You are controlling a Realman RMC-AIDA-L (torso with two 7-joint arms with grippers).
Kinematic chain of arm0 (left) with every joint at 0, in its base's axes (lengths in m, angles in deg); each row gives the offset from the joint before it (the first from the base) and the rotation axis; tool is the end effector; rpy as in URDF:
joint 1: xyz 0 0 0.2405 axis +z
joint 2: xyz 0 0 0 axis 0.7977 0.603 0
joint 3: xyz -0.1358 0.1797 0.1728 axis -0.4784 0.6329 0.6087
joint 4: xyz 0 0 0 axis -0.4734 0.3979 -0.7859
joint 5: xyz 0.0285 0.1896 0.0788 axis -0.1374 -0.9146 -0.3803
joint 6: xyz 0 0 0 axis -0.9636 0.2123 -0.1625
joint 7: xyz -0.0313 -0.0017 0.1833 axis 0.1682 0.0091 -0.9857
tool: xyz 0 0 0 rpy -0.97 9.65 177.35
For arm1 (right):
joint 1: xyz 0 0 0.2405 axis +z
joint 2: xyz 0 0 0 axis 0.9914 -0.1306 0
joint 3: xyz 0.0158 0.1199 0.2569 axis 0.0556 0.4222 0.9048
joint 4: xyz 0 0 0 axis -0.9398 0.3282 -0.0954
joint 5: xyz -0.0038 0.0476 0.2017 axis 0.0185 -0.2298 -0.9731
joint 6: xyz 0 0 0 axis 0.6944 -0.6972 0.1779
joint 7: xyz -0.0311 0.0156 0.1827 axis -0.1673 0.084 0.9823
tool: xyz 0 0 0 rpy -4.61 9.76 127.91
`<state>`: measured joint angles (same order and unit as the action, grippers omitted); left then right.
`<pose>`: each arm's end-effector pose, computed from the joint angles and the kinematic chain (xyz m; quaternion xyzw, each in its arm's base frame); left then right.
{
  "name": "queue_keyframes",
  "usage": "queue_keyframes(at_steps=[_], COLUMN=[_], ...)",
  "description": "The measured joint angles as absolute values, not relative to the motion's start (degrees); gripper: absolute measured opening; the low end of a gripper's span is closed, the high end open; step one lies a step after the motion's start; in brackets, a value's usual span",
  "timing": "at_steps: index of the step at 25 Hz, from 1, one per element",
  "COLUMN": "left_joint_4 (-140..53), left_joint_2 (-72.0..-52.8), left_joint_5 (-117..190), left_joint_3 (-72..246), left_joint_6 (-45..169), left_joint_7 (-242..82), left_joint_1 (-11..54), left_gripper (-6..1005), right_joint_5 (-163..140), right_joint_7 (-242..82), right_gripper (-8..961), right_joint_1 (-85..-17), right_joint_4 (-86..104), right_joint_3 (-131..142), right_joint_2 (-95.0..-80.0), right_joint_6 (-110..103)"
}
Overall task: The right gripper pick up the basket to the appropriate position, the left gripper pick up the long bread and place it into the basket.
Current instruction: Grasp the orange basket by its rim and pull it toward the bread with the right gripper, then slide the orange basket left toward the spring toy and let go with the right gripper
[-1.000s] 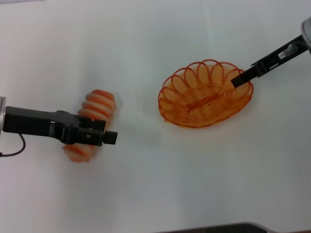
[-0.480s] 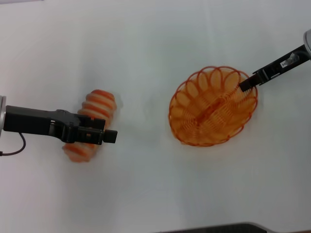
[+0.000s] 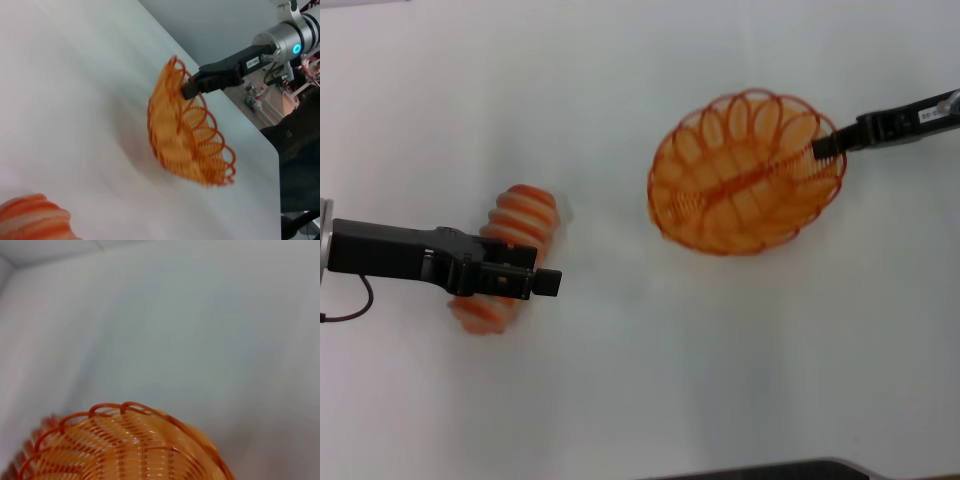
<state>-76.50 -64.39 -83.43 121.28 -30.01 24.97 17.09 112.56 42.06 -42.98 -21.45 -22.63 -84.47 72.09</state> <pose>-0.2654 0.3225 -0.0619 0.9072 0.3951 0.1332 0.0557 0.3155 0.3976 -0.0028 -0.8286 0.5414 0.0718 0.1232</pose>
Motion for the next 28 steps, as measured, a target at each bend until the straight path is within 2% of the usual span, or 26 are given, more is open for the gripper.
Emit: queue_keyframes(at_steps=[6,18,28], left_joint_4=[-76.50,-76.50,-76.49], left_joint_2=[-64.39,-64.39,-64.55], left_joint_5=[-83.43,-83.42,-83.40], left_joint_3=[121.28,121.28,121.26], left_joint_6=[-30.02,-30.02,-29.77], left_joint_7=[24.79,25.06,25.20], left_joint_1=[16.86,15.83,15.89], left_gripper=[805,796,797], right_joint_5=[104.53,96.93,96.84], right_joint_7=[41.76,42.03,44.53], right_gripper=[87,89,106], right_joint_1=[-47.44,-50.51,-50.59], right_joint_4=[-20.88,-13.56,-7.82], right_joint_3=[-18.50,-13.29,-12.21], right_joint_2=[-84.70,-89.31,-89.86], right_joint_6=[72.20,64.08,63.11])
